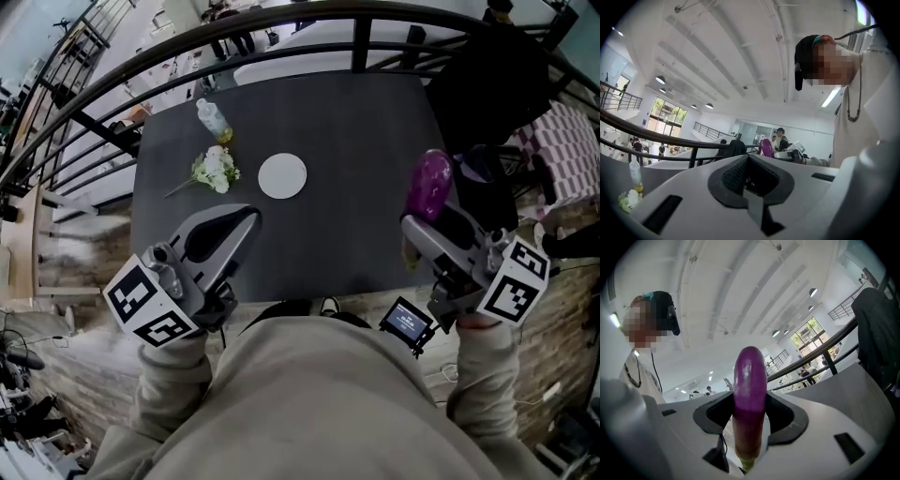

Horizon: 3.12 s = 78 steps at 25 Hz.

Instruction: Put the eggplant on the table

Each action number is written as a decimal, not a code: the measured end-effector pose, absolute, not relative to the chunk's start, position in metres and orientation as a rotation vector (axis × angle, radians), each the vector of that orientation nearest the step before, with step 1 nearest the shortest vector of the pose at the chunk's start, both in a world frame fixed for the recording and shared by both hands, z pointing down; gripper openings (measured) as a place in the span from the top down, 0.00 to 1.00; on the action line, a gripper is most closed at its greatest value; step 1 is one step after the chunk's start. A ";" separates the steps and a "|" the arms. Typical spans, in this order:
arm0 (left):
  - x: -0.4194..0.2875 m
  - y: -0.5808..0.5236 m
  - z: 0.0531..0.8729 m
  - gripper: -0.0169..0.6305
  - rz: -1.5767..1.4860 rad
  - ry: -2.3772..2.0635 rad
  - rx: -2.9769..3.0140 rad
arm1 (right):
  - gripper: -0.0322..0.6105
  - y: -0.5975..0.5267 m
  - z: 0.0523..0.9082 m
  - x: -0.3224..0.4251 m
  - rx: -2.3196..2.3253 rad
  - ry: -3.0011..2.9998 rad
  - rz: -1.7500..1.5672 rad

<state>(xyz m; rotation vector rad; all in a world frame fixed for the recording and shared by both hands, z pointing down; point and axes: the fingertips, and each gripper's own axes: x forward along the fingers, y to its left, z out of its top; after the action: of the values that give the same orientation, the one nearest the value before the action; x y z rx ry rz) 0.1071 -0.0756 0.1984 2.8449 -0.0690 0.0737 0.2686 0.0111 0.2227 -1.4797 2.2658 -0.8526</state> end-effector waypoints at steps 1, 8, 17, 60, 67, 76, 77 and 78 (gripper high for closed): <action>0.109 -0.076 0.197 0.96 0.071 -0.049 2.848 | 0.61 0.014 0.222 0.270 -1.488 2.252 -0.852; 0.105 -0.098 0.193 0.96 0.061 0.027 2.853 | 0.61 -0.006 0.210 0.265 -1.549 2.241 -0.812; 0.071 -0.155 0.216 0.96 0.079 0.110 2.801 | 0.61 -0.089 0.207 0.218 -1.594 2.295 -0.849; 0.057 -0.220 0.262 0.96 0.045 -0.025 2.682 | 0.61 -0.218 0.251 0.181 -1.482 2.473 -1.018; 0.060 -0.214 0.264 0.96 0.049 -0.023 2.674 | 0.61 -0.215 0.256 0.184 -1.483 2.477 -1.035; 0.052 -0.207 0.270 0.96 0.063 -0.071 2.656 | 0.61 -0.216 0.267 0.178 -1.439 2.509 -1.083; 0.051 -0.208 0.271 0.96 0.062 -0.076 2.654 | 0.61 -0.218 0.270 0.177 -1.433 2.513 -1.088; 0.050 -0.209 0.273 0.96 0.061 -0.080 2.652 | 0.61 -0.220 0.272 0.175 -1.427 2.518 -1.095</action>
<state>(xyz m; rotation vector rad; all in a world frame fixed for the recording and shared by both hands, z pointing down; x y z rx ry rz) 0.0500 -0.2086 0.2728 2.6520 -0.0797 0.0614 0.1755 -0.2197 0.2720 -1.4267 2.5178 -1.0946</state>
